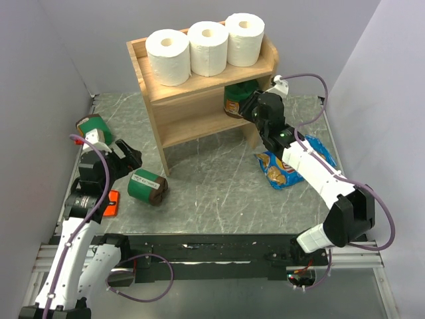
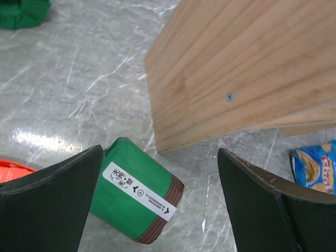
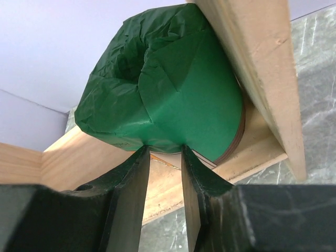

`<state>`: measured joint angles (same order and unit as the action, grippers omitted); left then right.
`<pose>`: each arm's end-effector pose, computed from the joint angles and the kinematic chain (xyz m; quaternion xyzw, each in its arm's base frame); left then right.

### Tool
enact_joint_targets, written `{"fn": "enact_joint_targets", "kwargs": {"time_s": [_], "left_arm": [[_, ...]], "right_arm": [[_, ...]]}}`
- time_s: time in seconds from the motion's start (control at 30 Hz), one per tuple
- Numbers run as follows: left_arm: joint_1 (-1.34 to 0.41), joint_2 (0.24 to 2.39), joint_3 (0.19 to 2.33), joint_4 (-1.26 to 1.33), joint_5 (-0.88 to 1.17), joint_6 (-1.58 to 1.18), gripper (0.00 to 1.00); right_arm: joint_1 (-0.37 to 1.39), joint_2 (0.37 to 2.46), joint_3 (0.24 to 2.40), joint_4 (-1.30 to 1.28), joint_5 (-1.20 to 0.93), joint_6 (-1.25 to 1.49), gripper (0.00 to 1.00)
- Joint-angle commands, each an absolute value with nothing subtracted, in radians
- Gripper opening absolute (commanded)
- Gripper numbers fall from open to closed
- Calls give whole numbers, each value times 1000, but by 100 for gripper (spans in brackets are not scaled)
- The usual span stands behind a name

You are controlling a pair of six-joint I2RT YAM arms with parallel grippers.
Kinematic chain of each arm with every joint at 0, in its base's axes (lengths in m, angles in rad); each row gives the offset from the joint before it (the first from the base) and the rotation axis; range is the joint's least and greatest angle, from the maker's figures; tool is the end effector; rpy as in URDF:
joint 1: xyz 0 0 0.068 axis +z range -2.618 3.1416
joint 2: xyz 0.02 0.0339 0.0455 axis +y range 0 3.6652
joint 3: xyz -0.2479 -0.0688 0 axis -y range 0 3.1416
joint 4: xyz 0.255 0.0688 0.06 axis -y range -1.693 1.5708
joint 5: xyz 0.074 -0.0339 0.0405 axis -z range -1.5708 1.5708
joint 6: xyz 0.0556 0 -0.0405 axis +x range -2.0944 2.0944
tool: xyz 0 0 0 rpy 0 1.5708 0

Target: Place and organize the paper towels onto the shelf

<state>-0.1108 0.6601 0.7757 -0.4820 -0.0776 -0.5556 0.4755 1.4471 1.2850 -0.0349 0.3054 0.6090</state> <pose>0.1907 -0.0169 0.3082 -0.2031 0.7983 -0.1549 0.5454 0.3413 0.1570 0.3527 0.1472 0.7561 0.2227 0.5975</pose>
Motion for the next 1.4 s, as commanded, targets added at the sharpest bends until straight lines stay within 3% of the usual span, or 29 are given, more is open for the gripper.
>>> {"fn": "enact_joint_targets", "kwargs": {"time_s": [0.0, 0.27, 0.43, 0.63, 0.93, 1.17, 1.37], "left_arm": [[-106, 707, 779, -495, -168, -638, 96], [-77, 814, 753, -552, -170, -779, 96], [-6, 838, 718, -525, -103, -842, 96], [-2, 884, 713, -523, -75, -896, 96], [-27, 868, 632, -465, -15, -975, 96], [-184, 824, 597, -480, -44, -1077, 96], [-186, 758, 676, -581, -197, -1059, 96]], "right_arm": [[468, 1457, 1342, 34, 305, 577, 38], [466, 1327, 1254, 21, 166, 519, 47], [474, 1163, 1047, 44, 63, 514, 64], [511, 970, 763, 158, -99, 600, 75], [689, 980, 663, 226, -72, 624, 70], [879, 1155, 799, 152, 83, 647, 64], [1025, 1353, 940, 143, 186, 653, 64]]}}
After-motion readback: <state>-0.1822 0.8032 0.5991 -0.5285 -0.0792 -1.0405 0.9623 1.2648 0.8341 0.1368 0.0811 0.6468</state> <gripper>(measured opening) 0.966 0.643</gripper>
